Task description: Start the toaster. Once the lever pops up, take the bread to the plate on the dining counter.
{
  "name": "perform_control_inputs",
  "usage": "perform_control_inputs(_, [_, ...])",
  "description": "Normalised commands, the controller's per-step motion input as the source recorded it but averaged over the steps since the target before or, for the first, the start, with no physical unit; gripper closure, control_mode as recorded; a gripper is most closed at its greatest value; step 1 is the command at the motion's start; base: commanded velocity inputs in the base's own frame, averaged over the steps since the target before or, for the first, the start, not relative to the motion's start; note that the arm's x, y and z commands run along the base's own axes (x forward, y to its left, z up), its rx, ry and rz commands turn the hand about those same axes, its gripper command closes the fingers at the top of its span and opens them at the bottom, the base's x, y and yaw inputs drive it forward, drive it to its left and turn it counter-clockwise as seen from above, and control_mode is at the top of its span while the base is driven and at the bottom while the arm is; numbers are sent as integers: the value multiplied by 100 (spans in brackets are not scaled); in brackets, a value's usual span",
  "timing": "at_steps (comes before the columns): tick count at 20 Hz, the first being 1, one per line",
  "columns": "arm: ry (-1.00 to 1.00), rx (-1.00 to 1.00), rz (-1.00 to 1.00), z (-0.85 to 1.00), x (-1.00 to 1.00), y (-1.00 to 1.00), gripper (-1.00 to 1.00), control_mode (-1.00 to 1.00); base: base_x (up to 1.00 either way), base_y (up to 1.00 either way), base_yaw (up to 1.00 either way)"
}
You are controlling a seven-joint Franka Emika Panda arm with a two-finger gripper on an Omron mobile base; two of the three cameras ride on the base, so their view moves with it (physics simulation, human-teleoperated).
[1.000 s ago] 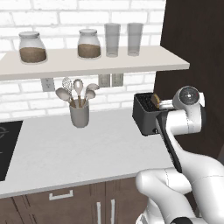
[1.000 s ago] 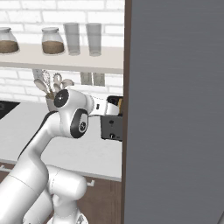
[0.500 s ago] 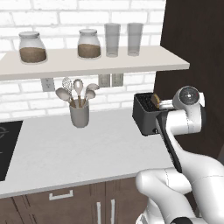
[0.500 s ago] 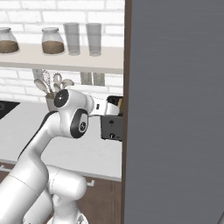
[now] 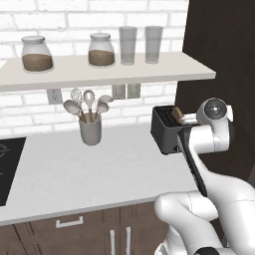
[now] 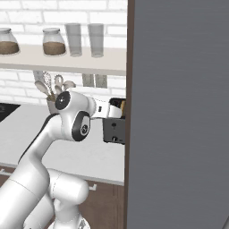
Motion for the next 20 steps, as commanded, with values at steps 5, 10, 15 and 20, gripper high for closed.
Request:
perform_control_inputs(5, [0,0,0,0,0,0,100,-100,0,0,0])
perform_control_inputs(10, [0,0,0,0,0,0,100,-100,0,0,0])
perform_control_inputs(15, [0,0,0,0,0,0,100,-100,0,0,0])
perform_control_inputs(20, [0,0,0,0,0,0,100,-100,0,0,0])
